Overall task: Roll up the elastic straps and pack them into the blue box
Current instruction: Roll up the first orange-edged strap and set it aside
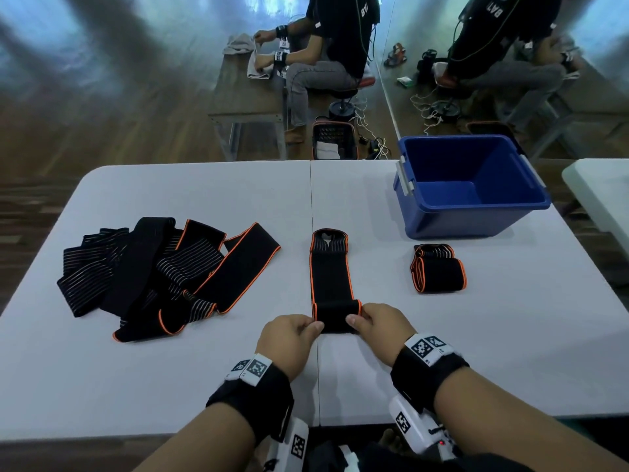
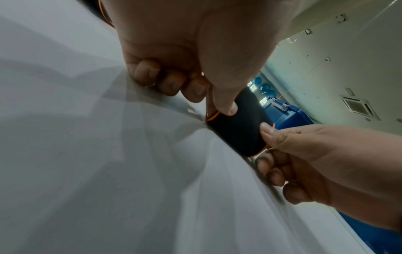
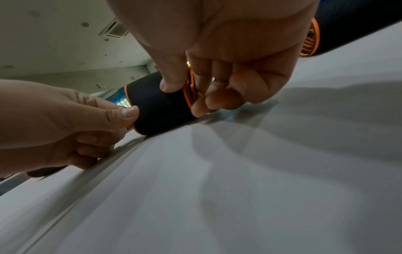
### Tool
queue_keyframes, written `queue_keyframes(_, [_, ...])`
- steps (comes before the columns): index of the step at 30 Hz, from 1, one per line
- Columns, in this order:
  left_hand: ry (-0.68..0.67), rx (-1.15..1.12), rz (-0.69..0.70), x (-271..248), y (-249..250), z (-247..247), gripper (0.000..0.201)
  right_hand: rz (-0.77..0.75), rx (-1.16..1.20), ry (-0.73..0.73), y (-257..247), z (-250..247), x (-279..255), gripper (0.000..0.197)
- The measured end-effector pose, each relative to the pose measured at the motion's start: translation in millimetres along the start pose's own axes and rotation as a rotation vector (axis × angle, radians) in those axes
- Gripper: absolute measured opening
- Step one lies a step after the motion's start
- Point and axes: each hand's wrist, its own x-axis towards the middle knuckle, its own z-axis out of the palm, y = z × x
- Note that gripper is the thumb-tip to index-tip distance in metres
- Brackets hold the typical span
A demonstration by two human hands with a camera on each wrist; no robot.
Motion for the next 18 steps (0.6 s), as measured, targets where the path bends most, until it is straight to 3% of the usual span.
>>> queue_keyframes(5, [-0.051, 0.066, -0.051, 10, 7, -4, 0.045, 0.074, -0.029, -0.003, -7, 0, 5, 0.046])
queue_keyframes(11, [-0.055, 0.228, -0.055, 20, 18, -9, 0.039, 0.18, -0.075, 0.01, -14, -1, 12, 0.042])
queue_keyframes(14, [0.06, 0.323, 0.077, 23, 21, -13, 0.026, 0.132, -0.037, 0.171, -21, -4, 8, 0.031])
queue_keyframes(18, [0.069, 0.529, 0.364, 27, 15, -10, 0.026, 0.028, -0.196, 0.249, -31, -1, 7, 0.029])
